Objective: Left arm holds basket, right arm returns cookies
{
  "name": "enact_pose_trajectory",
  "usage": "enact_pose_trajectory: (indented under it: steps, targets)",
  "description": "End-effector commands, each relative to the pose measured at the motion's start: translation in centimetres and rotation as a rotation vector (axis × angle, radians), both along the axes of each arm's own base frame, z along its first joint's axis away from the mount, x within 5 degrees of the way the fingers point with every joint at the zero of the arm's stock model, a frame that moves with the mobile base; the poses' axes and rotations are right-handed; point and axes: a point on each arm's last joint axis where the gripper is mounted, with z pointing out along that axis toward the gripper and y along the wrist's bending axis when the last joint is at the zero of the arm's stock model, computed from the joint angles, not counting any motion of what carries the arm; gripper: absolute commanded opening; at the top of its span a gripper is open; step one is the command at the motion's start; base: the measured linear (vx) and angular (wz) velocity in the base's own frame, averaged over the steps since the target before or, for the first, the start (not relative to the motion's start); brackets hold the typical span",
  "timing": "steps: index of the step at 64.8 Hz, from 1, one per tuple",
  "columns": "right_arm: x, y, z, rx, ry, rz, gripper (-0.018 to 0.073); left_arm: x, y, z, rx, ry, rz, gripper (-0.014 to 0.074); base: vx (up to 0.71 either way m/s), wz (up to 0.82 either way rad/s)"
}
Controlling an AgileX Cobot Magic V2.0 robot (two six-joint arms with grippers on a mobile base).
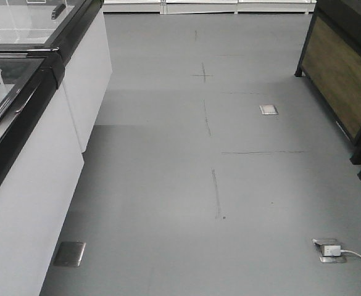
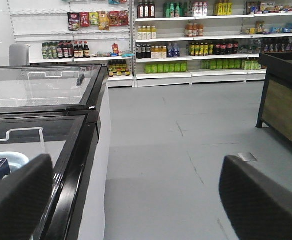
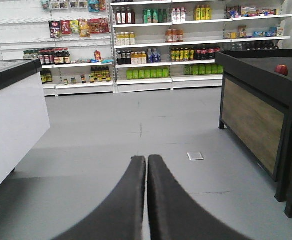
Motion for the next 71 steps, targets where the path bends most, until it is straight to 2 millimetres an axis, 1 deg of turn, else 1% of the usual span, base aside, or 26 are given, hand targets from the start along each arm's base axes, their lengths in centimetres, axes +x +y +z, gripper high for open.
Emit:
enact_pose_trajectory:
  steps: [1, 11, 14, 17, 21, 31, 34, 39, 48, 54, 62, 68, 71]
  targets:
    - [-0.1, 0.0, 0.7, -0.012, -0.086, -0.006, -0.0008, 0.0, -0.1, 1.7, -0.014, -0.094, -0.011, 0.0714, 0.00, 0.00]
    - [-0.1, 0.0, 0.7, -0.012, -0.086, -0.006, -0.0008, 0.0, -0.1, 1.7, -0.026, -0.096, -0.011, 0.0688, 0.00, 0.00]
    - [-0.1, 0.0, 0.7, -0.012, -0.086, -0.006, -0.0008, 0.0, -0.1, 1.8, -0.061, -0.100, -0.011, 0.0676, 0.00, 0.00]
    - [-0.1, 0.0, 0.7, -0.012, -0.086, -0.006, -0.0008, 0.0, -0.2, 1.8, -0.136, -0.100, -0.012, 0.0660, 0.00, 0.00]
    - [-0.1, 0.0, 0.7, -0.012, -0.086, -0.006, -0.0008, 0.0, -0.2, 1.8, -0.294, -0.094, -0.017, 0.0644, 0.00, 0.00]
    - [-0.1, 0.0, 0.7, -0.012, -0.086, -0.006, -0.0008, 0.0, -0.4, 1.8, -0.812, -0.059, -0.027, 0.0613, 0.00, 0.00]
    - [-0.1, 0.0, 0.7, -0.012, -0.086, -0.006, -0.0008, 0.0, -0.5, 1.8, -0.928, -0.052, -0.031, 0.0603, 0.00, 0.00]
    - [-0.1, 0.0, 0.7, -0.012, -0.086, -0.006, -0.0008, 0.0, -0.5, 1.9, -1.022, -0.055, -0.035, 0.0584, 0.00, 0.00]
    - [-0.1, 0.0, 0.7, -0.012, -0.086, -0.006, -0.0008, 0.0, -0.4, 2.3, -1.023, -0.100, -0.042, 0.0551, 0.00, 0.00]
    - [-0.1, 0.0, 0.7, -0.012, -0.086, -0.006, -0.0008, 0.0, -0.1, 2.9, -0.992, -0.187, -0.053, 0.0533, 0.00, 0.00]
    - [-0.1, 0.0, 0.7, -0.012, -0.086, -0.006, -0.0008, 0.3, 0.4, 4.3, -0.771, -0.373, -0.052, 0.0530, 0.00, 0.00]
    - [-0.1, 0.0, 0.7, -0.012, -0.086, -0.006, -0.0008, 1.3, 0.8, 4.7, -0.632, -0.468, -0.013, 0.0530, 0.00, 0.00]
    - [-0.1, 0.0, 0.7, -0.012, -0.086, -0.006, -0.0008, 2.0, 1.1, 4.6, -0.621, -0.482, 0.028, 0.0530, 0.00, 0.00]
